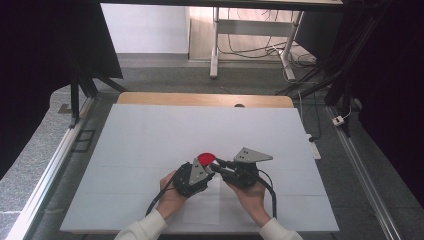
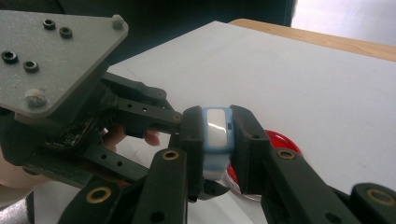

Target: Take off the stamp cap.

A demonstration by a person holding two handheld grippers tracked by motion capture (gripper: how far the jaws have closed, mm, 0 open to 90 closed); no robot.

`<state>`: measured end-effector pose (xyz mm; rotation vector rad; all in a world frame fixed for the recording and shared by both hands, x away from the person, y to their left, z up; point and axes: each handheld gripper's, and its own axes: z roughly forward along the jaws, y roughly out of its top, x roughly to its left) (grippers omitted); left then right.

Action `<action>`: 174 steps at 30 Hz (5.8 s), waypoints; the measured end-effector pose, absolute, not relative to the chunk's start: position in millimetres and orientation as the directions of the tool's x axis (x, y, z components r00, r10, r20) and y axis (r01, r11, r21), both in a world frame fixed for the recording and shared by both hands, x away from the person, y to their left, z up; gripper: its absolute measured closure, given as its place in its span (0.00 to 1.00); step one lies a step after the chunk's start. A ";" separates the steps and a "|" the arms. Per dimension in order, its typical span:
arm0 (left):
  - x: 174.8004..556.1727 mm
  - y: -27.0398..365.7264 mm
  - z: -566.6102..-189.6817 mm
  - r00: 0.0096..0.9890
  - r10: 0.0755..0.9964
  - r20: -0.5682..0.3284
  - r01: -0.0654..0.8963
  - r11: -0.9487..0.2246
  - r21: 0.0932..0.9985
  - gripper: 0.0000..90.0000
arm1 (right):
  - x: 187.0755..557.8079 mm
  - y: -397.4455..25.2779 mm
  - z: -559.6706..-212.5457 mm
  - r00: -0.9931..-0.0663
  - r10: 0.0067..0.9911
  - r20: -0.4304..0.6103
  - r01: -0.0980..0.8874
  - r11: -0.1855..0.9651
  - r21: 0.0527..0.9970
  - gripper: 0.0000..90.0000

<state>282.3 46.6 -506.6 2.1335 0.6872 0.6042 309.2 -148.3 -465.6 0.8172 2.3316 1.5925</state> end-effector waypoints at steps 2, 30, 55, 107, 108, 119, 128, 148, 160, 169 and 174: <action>281.8 46.4 -506.9 0.735 0.651 0.189 0.267 -0.535 0.802 0.72 | 308.8 -148.1 -465.9 -0.824 0.549 0.139 0.328 0.262 0.908 0.83; 279.5 44.3 -511.9 0.738 0.636 0.226 0.239 -0.560 0.793 0.73 | 308.9 -148.7 -467.9 -0.817 0.555 0.155 0.351 0.266 0.898 0.83; 280.8 46.0 -514.5 0.751 0.637 0.174 0.271 -0.537 0.799 0.73 | 307.1 -147.5 -468.9 -0.816 0.561 0.139 0.348 0.286 0.893 0.84; 276.7 76.7 -510.6 0.742 0.645 0.180 0.274 -0.538 0.797 0.73 | 309.9 -166.5 -461.9 -0.803 0.573 0.163 0.333 0.205 0.920 0.83; 276.3 78.4 -510.0 0.742 0.646 0.178 0.277 -0.537 0.797 0.73 | 310.0 -166.6 -462.1 -0.803 0.573 0.162 0.333 0.207 0.920 0.83; 271.4 98.9 -505.9 0.733 0.663 0.153 0.294 -0.511 0.808 0.73 | 309.8 -166.0 -463.1 -0.805 0.570 0.164 0.336 0.209 0.918 0.83; 267.1 110.9 -505.6 0.735 0.664 0.133 0.310 -0.505 0.806 0.73 | 310.5 -167.2 -463.8 -0.803 0.573 0.166 0.339 0.209 0.917 0.83; 248.8 149.2 -511.7 0.701 0.703 0.122 0.361 -0.496 0.790 0.72 | 311.4 -169.9 -464.0 -0.800 0.577 0.165 0.340 0.210 0.917 0.83; 233.2 180.8 -514.2 0.657 0.745 0.117 0.393 -0.471 0.790 0.72 | 312.7 -172.2 -463.7 -0.796 0.583 0.161 0.339 0.209 0.917 0.83; 224.1 198.3 -516.6 0.627 0.773 0.101 0.418 -0.442 0.794 0.72 | 315.0 -175.0 -462.1 -0.797 0.585 0.150 0.330 0.214 0.920 0.83; 226.1 200.5 -518.4 0.626 0.775 0.085 0.426 -0.431 0.796 0.72 | 317.1 -173.2 -462.4 -0.800 0.583 0.142 0.327 0.225 0.918 0.83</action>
